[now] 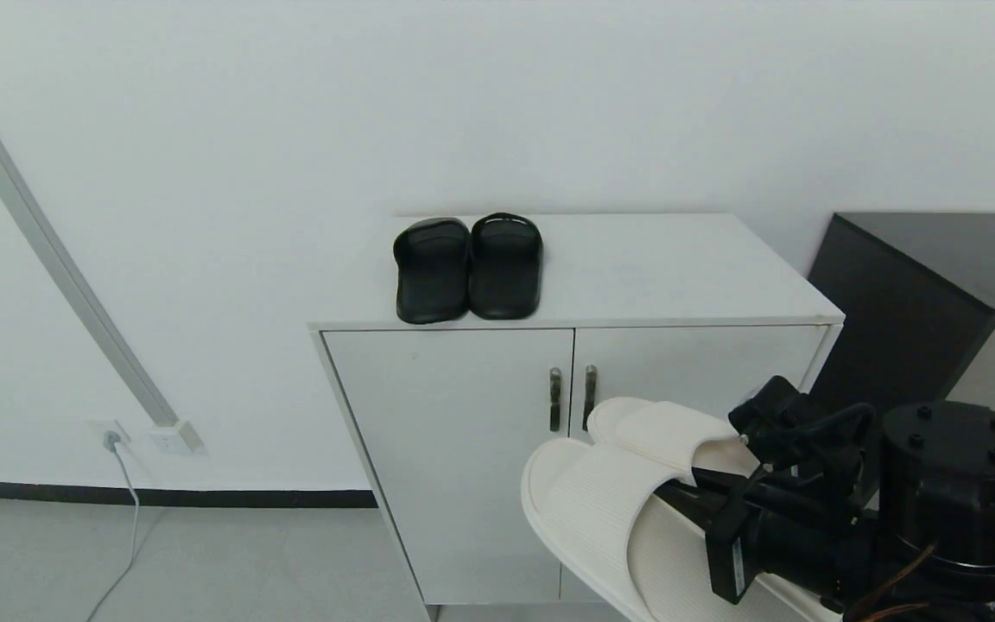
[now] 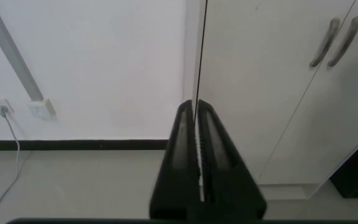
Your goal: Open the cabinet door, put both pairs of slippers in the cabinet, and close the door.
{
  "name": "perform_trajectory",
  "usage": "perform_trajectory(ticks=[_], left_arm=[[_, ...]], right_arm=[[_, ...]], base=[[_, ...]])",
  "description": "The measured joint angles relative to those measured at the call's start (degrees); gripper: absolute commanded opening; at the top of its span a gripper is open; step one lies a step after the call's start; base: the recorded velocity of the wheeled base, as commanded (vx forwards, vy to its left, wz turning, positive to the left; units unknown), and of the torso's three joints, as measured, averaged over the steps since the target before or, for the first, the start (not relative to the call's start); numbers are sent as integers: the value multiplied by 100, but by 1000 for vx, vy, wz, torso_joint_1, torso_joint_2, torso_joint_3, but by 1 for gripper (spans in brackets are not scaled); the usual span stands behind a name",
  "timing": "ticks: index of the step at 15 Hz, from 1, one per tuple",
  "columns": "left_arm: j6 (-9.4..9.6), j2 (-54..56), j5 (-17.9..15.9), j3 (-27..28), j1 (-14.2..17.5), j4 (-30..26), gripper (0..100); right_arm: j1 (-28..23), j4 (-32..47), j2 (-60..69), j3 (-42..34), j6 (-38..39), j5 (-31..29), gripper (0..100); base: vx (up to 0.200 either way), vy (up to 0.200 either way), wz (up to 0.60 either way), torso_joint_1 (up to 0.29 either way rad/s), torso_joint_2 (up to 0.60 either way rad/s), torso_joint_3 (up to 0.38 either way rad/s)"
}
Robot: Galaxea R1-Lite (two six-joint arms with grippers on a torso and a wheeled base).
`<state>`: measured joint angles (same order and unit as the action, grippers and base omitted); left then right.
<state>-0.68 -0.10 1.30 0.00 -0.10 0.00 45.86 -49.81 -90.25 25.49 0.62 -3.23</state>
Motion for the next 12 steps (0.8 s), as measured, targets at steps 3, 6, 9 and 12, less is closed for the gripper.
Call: perform_trajectory(ticks=[3, 6, 9, 12], left_arm=[[6, 0, 6, 0, 2, 5, 100], [15, 0, 6, 0, 0, 5, 100], [17, -1, 9, 0, 0, 5, 100], [46, 0, 2, 0, 0, 0, 100]], right_arm=[[2, 0, -5, -2, 6, 0, 0], [2, 5, -10, -24, 2, 6, 0], [37, 0, -10, -50, -2, 0, 0], [72, 2, -5, -61, -30, -10, 0]], base=[[0, 0, 0, -185, 512, 321], [0, 0, 0, -163, 481, 313], [0, 0, 0, -147, 474, 323], [0, 0, 0, -121, 465, 342]])
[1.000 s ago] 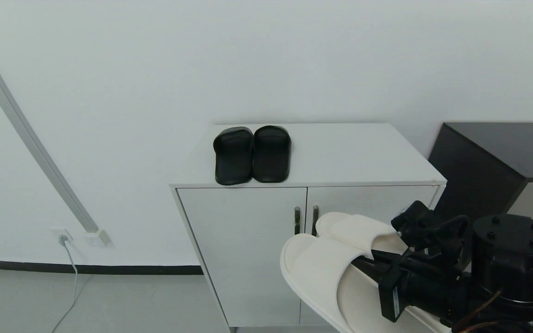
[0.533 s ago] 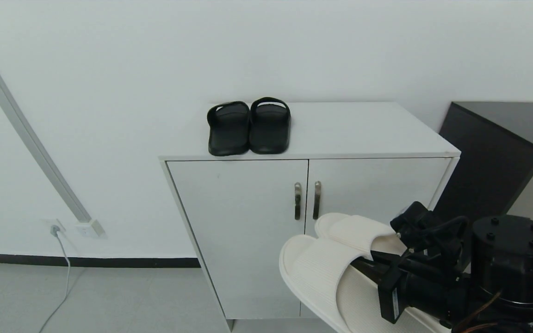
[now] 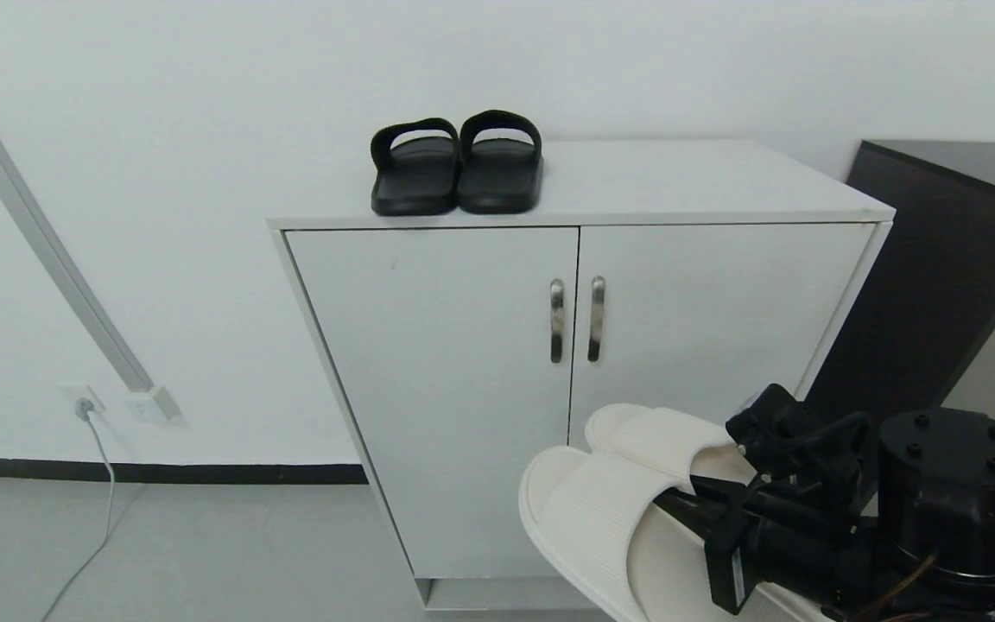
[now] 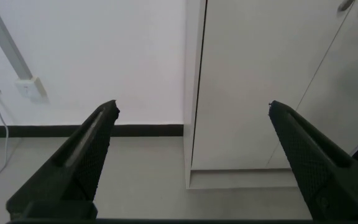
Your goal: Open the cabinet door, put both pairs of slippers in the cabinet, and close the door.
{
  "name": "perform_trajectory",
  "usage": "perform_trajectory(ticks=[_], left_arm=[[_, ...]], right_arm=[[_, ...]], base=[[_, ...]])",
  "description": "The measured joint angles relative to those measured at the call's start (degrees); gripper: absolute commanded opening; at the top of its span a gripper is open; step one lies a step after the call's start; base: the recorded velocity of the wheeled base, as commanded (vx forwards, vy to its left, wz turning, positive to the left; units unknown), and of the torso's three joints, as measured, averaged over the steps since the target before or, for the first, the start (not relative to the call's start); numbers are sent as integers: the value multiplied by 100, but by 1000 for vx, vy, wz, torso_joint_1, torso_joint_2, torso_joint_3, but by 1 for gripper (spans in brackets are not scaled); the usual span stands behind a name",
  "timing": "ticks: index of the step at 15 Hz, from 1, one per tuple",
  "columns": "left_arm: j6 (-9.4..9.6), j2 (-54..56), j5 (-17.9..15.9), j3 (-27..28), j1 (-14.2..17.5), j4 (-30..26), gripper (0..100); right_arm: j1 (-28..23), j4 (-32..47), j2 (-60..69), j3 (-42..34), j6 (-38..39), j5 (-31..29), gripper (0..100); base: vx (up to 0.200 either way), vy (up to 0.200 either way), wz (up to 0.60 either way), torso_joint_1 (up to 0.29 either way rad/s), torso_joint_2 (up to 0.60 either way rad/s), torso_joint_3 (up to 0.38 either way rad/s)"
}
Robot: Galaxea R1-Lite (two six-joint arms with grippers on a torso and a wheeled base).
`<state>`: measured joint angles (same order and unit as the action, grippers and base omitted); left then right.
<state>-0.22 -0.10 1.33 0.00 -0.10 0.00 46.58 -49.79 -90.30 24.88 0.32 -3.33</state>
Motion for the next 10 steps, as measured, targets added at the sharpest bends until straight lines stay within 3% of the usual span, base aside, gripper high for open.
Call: perform_trajectory(ticks=[5, 7, 10], left_arm=[[183, 0, -5, 0, 0, 0, 100], [101, 0, -10, 0, 0, 0, 100], [178, 2, -133, 2, 0, 54, 100]], right_arm=[[11, -33, 20, -16, -7, 7, 0], [16, -33, 20, -30, -7, 7, 0], [16, -85, 20, -49, -5, 10, 0]], base=[[0, 0, 0, -74, 450, 368], [0, 0, 0, -29, 435, 410], [0, 0, 0, -6, 163, 152]])
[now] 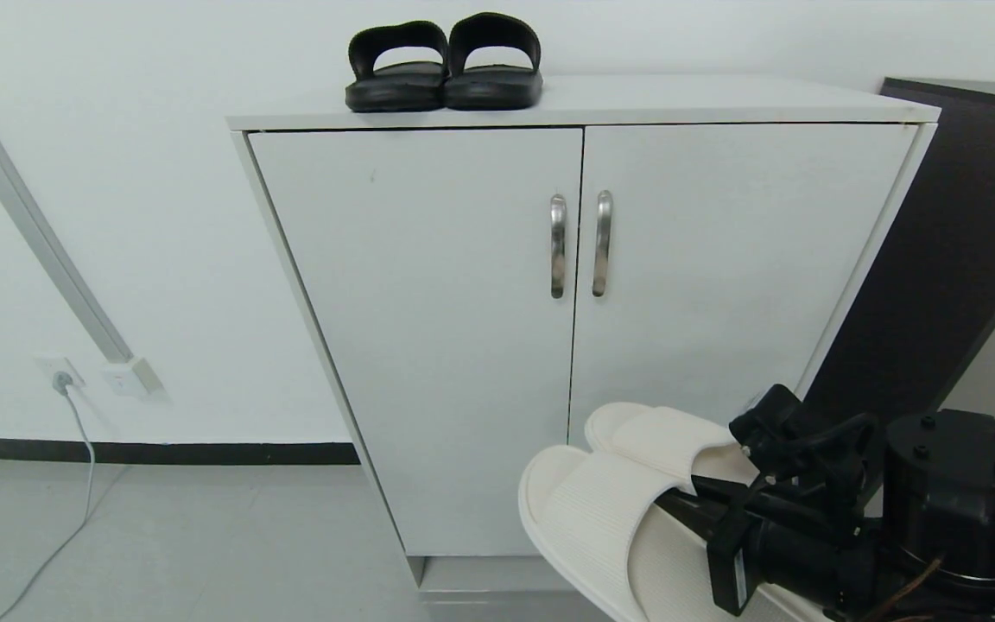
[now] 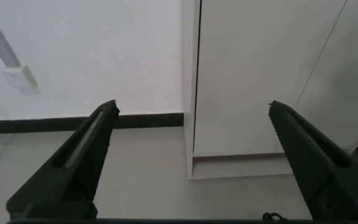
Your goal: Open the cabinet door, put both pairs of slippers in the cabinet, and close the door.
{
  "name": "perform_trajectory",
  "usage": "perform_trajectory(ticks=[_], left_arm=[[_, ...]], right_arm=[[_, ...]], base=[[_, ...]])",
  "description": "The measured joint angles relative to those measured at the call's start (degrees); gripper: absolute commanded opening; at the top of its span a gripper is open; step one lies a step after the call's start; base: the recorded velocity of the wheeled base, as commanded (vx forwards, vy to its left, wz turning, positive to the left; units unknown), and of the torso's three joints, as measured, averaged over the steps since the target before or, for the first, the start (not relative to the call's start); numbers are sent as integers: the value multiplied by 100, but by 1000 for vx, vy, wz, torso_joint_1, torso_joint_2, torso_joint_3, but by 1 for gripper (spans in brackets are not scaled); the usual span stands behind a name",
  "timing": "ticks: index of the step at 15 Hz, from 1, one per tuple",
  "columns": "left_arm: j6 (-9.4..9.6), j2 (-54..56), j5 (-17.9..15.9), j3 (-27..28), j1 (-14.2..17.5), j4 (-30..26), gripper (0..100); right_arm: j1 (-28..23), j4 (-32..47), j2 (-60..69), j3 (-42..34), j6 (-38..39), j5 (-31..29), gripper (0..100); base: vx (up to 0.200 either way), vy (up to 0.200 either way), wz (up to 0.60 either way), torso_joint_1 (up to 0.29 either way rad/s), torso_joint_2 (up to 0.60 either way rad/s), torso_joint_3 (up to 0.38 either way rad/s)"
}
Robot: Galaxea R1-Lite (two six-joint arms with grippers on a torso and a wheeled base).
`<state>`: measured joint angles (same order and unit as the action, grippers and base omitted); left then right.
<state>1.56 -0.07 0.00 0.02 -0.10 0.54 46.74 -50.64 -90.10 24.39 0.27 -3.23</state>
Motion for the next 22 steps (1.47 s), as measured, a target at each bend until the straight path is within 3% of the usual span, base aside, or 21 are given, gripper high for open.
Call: perform_trajectory(ticks=[2, 4, 7, 12, 15, 17, 22], left_arm=[[-37, -33, -10, 254, -1, 20, 100], [-358, -334, -7, 841, -20, 35, 100], [-579, -1324, -372, 1328, -139, 269, 100], [-583, -3270, -1106, 1832, -290, 1454, 100], [-460, -4309, -1442, 2541, -467, 1697, 100], [-449, -4904, -1473, 3071, -885, 1763, 100], [-453, -6125, -1381, 3983, -2410, 1820, 100]], right_arm=[[-5, -27, 0, -4, -2, -7, 0], [-2, -32, -4, -4, -2, -10, 0], [0, -35, 0, -50, 0, -2, 0], [0, -40, 0, -67, 0, 4, 0], [0, -115, 13, -52, -2, -21, 0], [1, -112, 9, -52, -2, -24, 0], [65, -100, -13, -37, -5, -33, 0]], base=[[0, 0, 0, 1, 25, 21], [0, 0, 0, 0, 0, 0], [0, 0, 0, 0, 0, 0], [0, 0, 0, 0, 0, 0], [0, 0, 0, 0, 0, 0], [0, 0, 0, 0, 0, 0], [0, 0, 0, 0, 0, 0]])
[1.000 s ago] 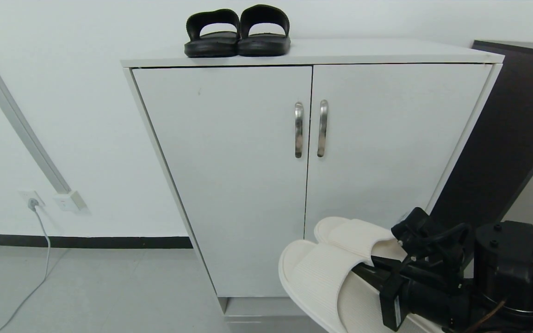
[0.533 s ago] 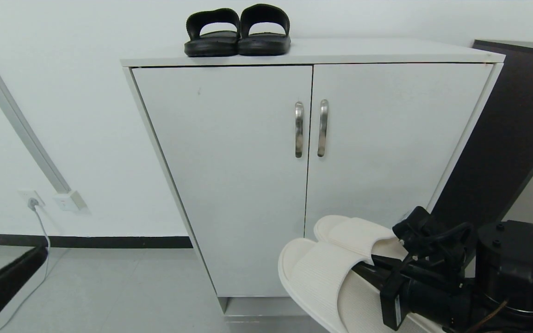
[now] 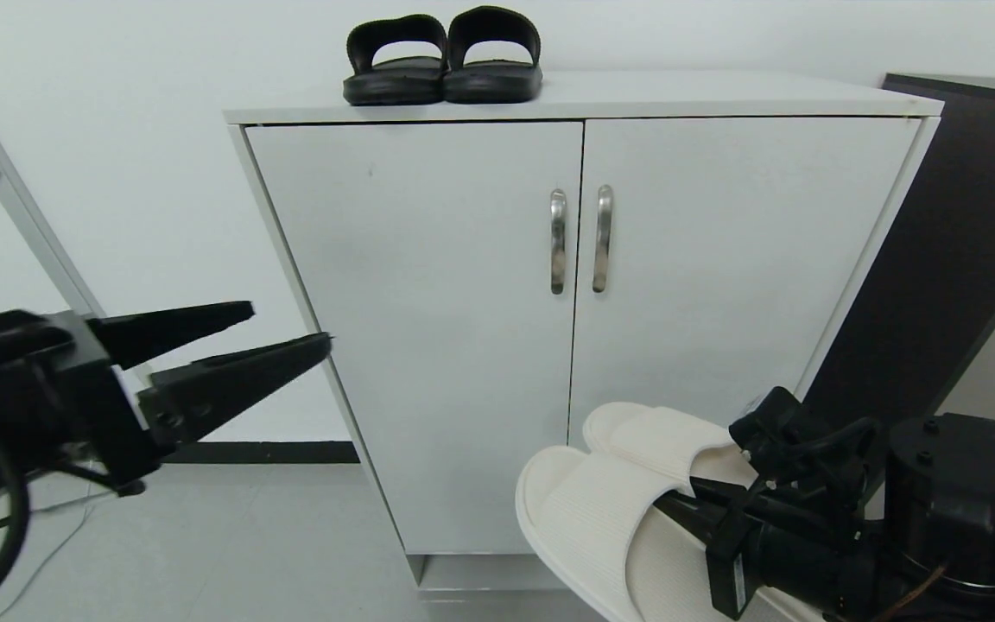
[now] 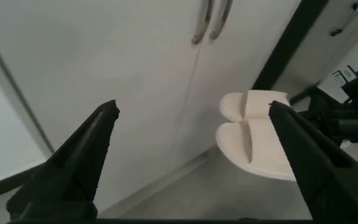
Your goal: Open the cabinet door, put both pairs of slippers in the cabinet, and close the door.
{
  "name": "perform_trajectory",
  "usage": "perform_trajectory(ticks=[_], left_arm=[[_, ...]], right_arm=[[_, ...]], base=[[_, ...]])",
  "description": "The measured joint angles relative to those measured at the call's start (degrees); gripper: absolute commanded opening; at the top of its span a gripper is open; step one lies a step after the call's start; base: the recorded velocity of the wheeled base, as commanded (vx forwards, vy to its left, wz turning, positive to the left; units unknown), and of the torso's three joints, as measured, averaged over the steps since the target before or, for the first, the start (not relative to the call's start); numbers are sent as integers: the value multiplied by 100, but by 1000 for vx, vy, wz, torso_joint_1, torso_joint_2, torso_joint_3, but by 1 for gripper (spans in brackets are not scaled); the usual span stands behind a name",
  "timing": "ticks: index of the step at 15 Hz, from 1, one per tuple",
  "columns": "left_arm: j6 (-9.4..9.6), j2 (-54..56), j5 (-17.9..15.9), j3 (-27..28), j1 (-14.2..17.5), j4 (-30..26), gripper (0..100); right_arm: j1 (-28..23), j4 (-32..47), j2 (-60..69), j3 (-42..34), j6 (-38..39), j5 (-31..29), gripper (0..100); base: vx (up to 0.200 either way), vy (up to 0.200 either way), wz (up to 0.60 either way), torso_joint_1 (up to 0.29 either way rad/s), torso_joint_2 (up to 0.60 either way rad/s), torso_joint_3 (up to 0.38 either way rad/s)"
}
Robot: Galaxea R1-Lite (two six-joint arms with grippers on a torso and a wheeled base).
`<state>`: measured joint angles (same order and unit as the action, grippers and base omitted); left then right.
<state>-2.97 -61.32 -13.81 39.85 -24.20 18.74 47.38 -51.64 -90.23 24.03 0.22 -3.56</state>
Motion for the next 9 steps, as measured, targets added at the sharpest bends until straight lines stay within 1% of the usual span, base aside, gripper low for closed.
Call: perform_trajectory(ticks=[2, 3, 4, 6, 7, 9], left_arm=[[-9, -527, 7, 438, -488, 22, 100], [-11, -773, 0, 625, -683, 37, 100], [-15, -1029, -9, 786, -857, 118, 100], [-26, -1566, 0, 1130, -1141, 501, 100], [-46, -1848, 5, 1351, -1273, 592, 100], [-230, -2349, -44, 1755, -1488, 669, 100]], right_arm=[[11, 7, -11, -16, 2, -2, 0], [13, 5, -11, -27, 2, -7, 0], [16, 0, -9, -30, 2, -10, 0], [13, -1, -9, -30, 2, -7, 0], [13, -1, -11, -30, 5, -7, 0], [16, -9, -11, -30, 2, -5, 0]], base=[[0, 0, 0, 0, 0, 0], [0, 0, 0, 0, 0, 0], [0, 0, 0, 0, 0, 0], [0, 0, 0, 0, 0, 0], [0, 0, 0, 0, 0, 0], [0, 0, 0, 0, 0, 0]])
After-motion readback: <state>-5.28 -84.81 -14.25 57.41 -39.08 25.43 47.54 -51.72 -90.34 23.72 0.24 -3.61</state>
